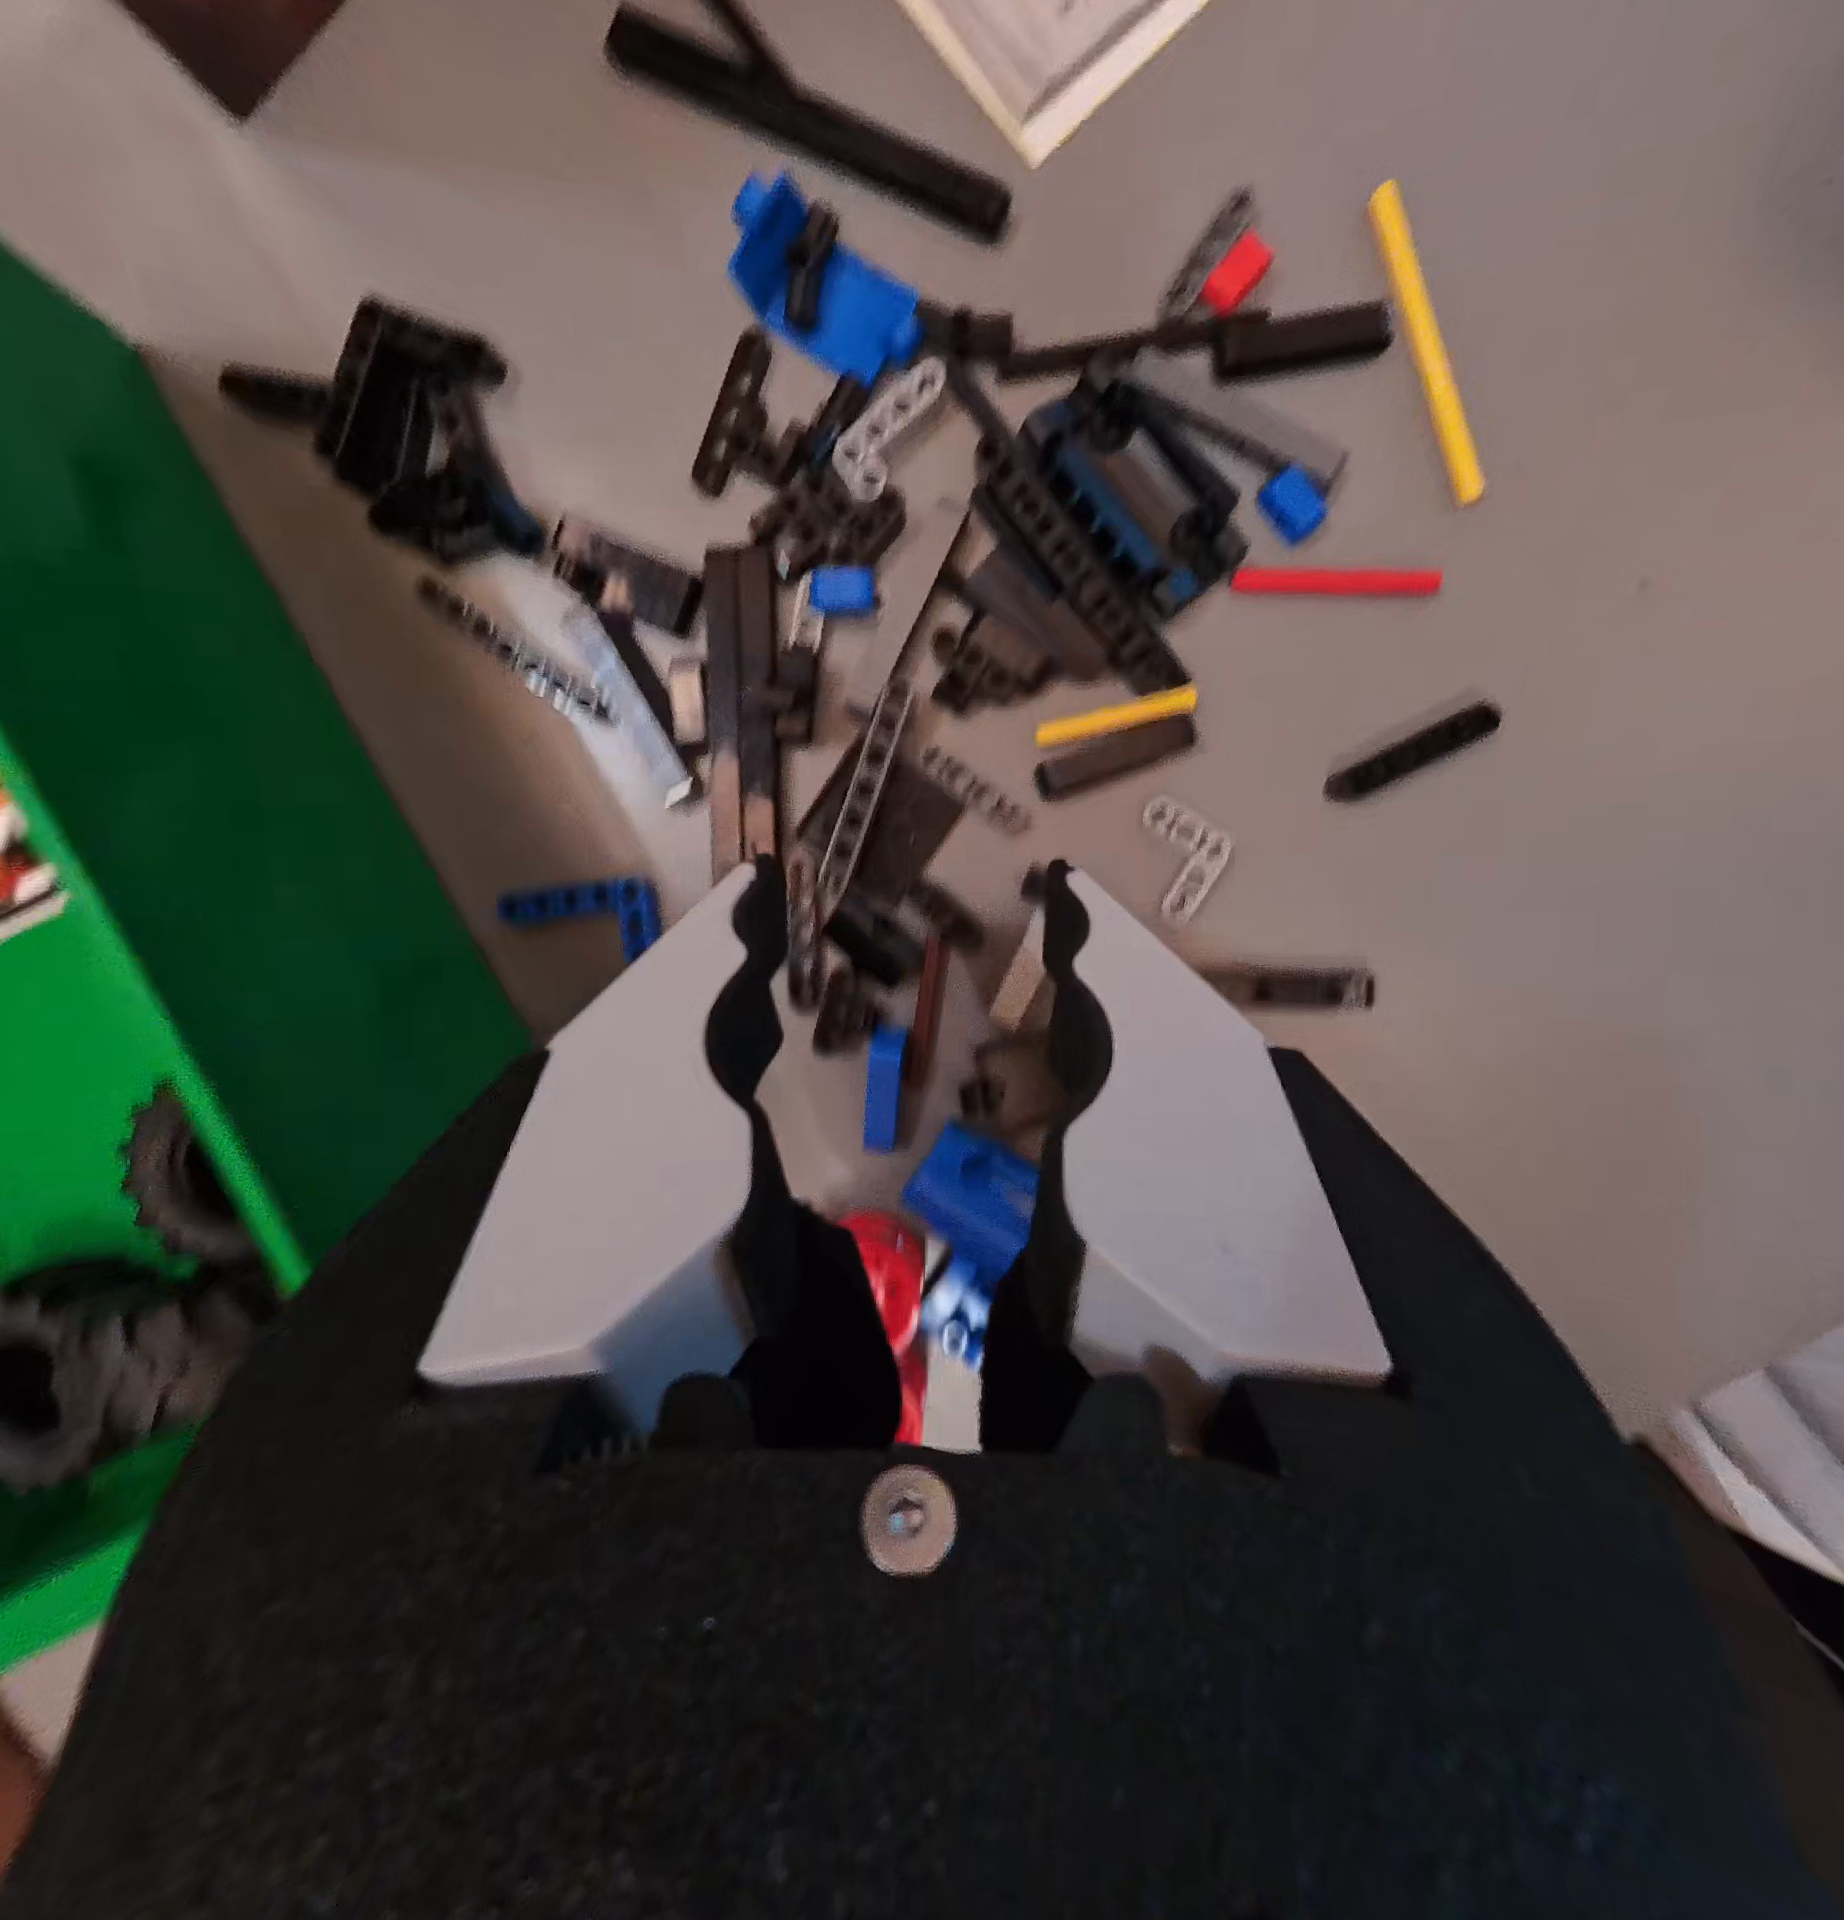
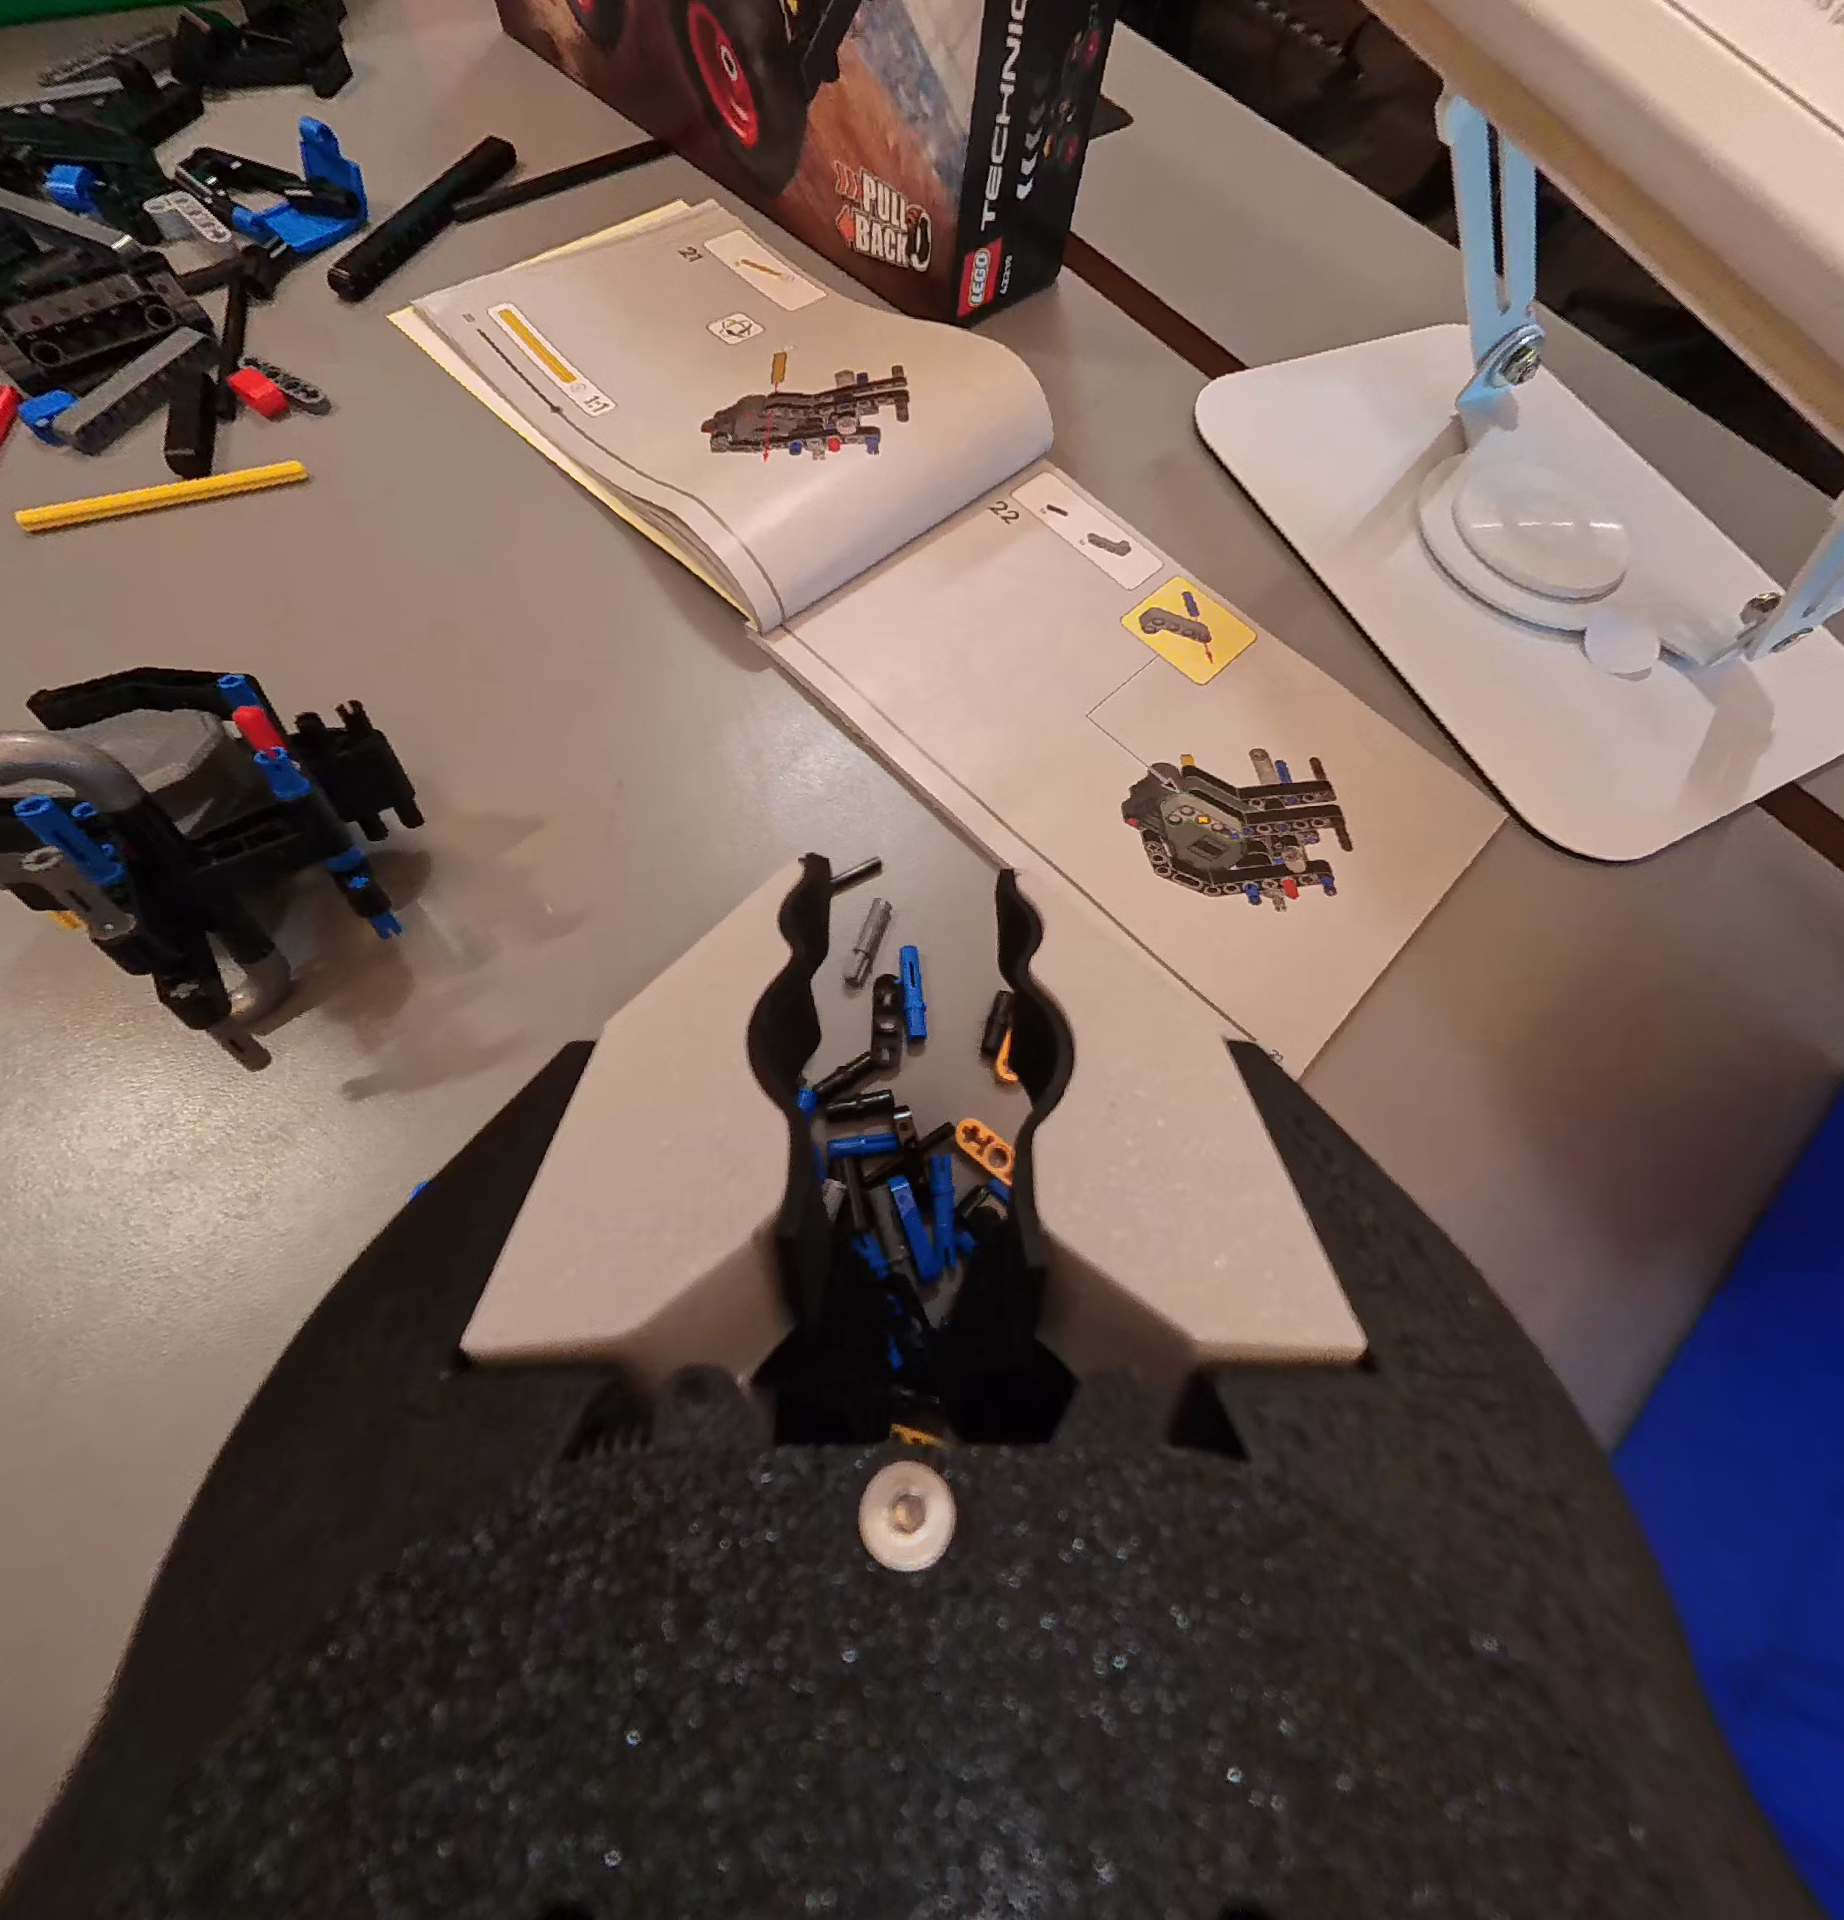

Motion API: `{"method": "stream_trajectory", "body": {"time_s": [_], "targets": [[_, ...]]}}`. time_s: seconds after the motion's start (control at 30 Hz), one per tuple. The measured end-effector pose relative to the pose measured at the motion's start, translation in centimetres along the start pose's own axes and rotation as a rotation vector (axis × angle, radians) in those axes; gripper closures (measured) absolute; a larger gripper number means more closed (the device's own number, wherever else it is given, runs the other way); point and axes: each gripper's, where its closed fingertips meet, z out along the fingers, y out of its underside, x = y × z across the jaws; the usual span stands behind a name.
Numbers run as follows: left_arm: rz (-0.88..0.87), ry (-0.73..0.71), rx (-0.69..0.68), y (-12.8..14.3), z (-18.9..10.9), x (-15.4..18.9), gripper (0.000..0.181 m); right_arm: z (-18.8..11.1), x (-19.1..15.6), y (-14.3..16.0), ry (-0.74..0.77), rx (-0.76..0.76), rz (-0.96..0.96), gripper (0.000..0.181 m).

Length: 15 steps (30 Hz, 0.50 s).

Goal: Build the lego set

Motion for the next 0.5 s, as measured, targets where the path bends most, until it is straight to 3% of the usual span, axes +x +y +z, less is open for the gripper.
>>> {"method": "stream_trajectory", "body": {"time_s": [0.13,0.27,0.5], "targets": [[0.072,-0.026,0.011,-4.0,3.8,-0.1,0.143,0.0,-0.2,-0.1,-0.001,0.001,-0.011,0.150],[0.352,0.031,-0.016,-6.4,6.3,0.5,0.158,-0.1,-0.2,-0.1,0.000,0.002,-0.018,0.150],[0.643,0.068,-0.218,-7.1,8.8,-1.4,0.159,-0.2,0.2,0.2,0.013,-0.010,-0.032,0.151]]}}
